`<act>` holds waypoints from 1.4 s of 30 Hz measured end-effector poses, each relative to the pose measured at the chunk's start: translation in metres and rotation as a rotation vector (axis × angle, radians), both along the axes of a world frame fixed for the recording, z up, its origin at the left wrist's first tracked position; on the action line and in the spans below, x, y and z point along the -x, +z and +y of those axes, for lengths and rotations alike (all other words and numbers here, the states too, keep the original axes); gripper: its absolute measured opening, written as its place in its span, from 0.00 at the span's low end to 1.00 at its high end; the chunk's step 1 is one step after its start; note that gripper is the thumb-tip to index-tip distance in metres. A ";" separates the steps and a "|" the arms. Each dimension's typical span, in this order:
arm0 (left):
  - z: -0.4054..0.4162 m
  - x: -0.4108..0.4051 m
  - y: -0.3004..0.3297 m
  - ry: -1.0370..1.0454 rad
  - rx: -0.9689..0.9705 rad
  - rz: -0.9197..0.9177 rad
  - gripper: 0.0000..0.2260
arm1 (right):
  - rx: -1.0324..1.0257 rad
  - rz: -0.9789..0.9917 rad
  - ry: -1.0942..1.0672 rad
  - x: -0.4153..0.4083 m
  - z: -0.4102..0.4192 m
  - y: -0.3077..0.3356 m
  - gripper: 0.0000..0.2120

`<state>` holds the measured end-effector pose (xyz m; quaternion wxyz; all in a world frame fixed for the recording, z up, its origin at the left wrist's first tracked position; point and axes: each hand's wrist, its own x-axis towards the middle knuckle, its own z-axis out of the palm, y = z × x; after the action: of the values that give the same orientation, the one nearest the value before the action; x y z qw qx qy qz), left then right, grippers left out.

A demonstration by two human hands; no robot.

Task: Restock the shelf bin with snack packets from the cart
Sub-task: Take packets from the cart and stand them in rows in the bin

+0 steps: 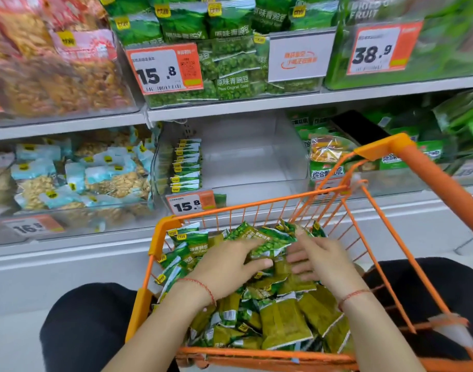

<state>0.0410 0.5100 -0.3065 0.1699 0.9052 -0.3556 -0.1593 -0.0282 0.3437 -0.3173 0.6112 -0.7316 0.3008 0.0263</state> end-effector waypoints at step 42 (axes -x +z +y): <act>-0.020 -0.001 0.016 0.475 0.816 0.564 0.09 | -0.636 -0.260 -0.366 0.001 -0.001 0.004 0.27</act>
<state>0.0424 0.4902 -0.2900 0.6270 0.7434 -0.1153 -0.2021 -0.0297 0.3425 -0.3130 0.8351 -0.4371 0.3233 -0.0840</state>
